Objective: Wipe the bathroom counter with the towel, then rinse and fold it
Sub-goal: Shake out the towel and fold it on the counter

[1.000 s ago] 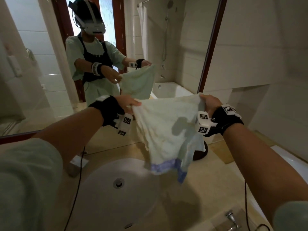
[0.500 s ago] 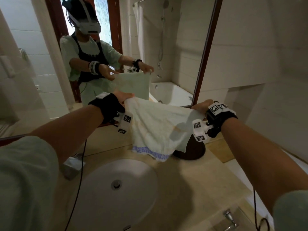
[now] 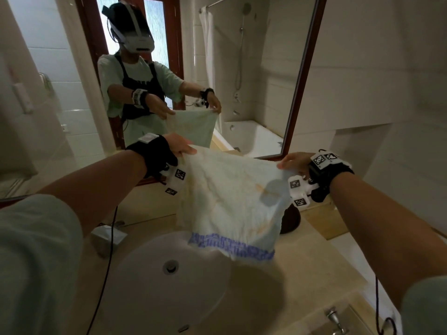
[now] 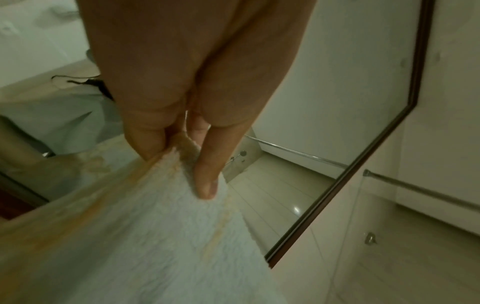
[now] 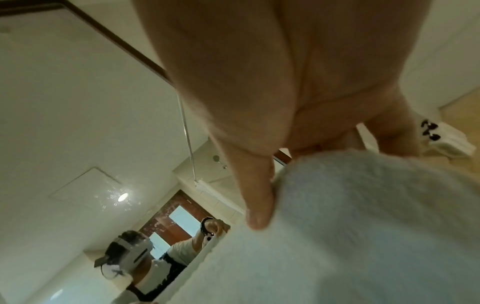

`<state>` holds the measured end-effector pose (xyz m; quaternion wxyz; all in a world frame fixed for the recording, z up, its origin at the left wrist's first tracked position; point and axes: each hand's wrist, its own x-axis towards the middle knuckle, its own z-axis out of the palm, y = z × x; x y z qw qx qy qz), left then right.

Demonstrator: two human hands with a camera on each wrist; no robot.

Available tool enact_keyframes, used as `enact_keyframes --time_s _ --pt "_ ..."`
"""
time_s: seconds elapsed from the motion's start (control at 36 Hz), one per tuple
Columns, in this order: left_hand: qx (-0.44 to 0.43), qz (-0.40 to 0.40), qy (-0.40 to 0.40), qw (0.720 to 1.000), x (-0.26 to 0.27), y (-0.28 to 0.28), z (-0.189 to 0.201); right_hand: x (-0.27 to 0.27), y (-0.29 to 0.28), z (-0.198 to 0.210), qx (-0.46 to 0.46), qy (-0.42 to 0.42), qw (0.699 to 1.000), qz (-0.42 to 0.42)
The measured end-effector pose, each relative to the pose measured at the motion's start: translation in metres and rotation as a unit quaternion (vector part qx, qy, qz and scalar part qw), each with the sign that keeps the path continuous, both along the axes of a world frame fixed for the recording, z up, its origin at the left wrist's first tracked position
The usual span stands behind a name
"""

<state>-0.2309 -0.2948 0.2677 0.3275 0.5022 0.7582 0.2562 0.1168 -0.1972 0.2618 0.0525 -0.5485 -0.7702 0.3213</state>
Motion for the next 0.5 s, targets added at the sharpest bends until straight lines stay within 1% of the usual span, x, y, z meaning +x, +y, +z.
enact_keyframes --time_s 0.06,0.08,0.11,0.14,0.19,0.25,0.33,0.39,0.42,0.44,0.5 --pt "0.011 0.01 0.084 0.996 0.012 -0.006 0.003 0.002 0.005 -0.007 -0.041 0.101 0.994 -0.007" --pt "0.018 0.008 0.098 0.995 0.012 -0.005 0.001 0.004 0.005 -0.009 -0.049 0.148 0.988 -0.019" --pt "0.029 0.015 0.083 0.996 0.013 -0.006 -0.002 0.005 0.004 -0.012 -0.049 0.189 0.98 -0.038" --pt "0.041 0.032 0.042 0.998 0.011 -0.004 -0.006 0.007 0.005 -0.015 -0.046 0.221 0.973 -0.056" --pt "0.05 0.066 -0.014 0.996 0.01 -0.004 -0.013 0.009 0.009 -0.022 -0.054 0.265 0.959 -0.079" --pt "0.053 0.07 -0.018 0.996 0.016 -0.005 -0.015 0.01 0.014 -0.028 -0.056 0.308 0.944 -0.104" --pt "0.054 0.045 0.053 0.996 0.028 -0.006 -0.011 0.014 0.014 -0.029 -0.045 0.339 0.93 -0.135" --pt "0.043 0.024 0.07 0.996 0.034 -0.007 -0.009 0.02 0.015 -0.029 -0.036 0.336 0.931 -0.14" --pt "0.043 0.018 0.072 0.996 0.038 -0.006 -0.01 0.022 0.019 -0.03 -0.028 0.335 0.931 -0.144" --pt "0.045 0.025 0.056 0.997 0.043 -0.005 -0.011 0.026 0.021 -0.03 -0.017 0.325 0.934 -0.147" --pt "0.054 0.039 0.007 0.998 0.053 -0.005 -0.012 0.033 0.028 -0.032 0.008 0.303 0.942 -0.144"
